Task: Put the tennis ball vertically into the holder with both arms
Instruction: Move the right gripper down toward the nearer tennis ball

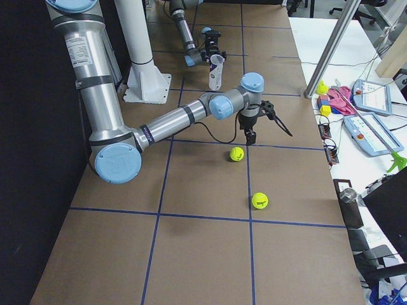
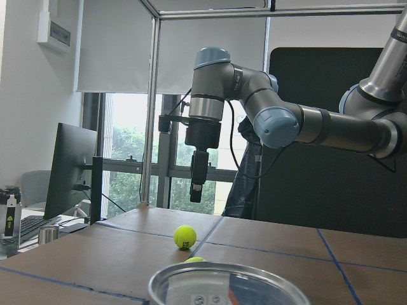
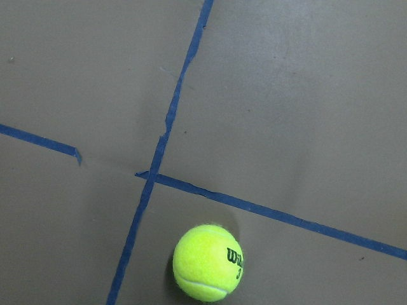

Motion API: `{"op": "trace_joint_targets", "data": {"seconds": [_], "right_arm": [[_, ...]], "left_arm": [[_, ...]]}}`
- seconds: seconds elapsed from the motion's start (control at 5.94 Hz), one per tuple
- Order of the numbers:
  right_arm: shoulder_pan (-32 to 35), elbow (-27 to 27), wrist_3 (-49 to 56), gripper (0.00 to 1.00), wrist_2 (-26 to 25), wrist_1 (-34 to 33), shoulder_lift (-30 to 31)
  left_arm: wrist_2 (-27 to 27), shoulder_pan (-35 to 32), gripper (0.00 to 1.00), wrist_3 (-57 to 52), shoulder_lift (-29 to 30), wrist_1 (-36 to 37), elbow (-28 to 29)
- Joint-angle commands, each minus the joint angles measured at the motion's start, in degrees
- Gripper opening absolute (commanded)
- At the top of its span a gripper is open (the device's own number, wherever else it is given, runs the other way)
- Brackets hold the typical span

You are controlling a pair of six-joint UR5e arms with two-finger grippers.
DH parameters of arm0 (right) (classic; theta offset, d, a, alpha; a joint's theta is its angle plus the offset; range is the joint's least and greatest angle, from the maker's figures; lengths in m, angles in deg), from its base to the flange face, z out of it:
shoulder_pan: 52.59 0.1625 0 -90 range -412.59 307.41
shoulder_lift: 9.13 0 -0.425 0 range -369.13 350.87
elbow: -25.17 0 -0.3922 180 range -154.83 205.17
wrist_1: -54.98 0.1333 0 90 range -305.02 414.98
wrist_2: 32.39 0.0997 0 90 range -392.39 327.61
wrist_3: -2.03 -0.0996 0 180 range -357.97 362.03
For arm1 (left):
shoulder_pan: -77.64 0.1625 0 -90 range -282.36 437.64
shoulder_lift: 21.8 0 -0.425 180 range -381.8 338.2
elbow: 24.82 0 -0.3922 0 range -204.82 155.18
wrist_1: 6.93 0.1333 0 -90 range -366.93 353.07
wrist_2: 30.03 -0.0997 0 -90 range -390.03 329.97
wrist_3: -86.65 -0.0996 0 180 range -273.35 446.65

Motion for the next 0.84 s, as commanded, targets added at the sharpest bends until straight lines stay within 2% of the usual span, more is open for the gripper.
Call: {"op": "trace_joint_targets", "data": {"seconds": [0.0,0.34,0.67], "right_arm": [[-1.8,0.9,-2.1,1.00,-1.8,4.6,1.2],[-4.2,4.2,-5.8,1.00,-3.6,12.3,2.1],[-6.0,5.4,-6.1,1.00,-4.8,12.6,2.1]], "left_arm": [[0.0,-0.1,0.47,0.0,-0.1,0.1,0.0],[0.1,-0.1,0.47,0.0,-0.1,0.1,0.0],[0.1,-0.1,0.47,0.1,-0.1,0.1,0.0]]}}
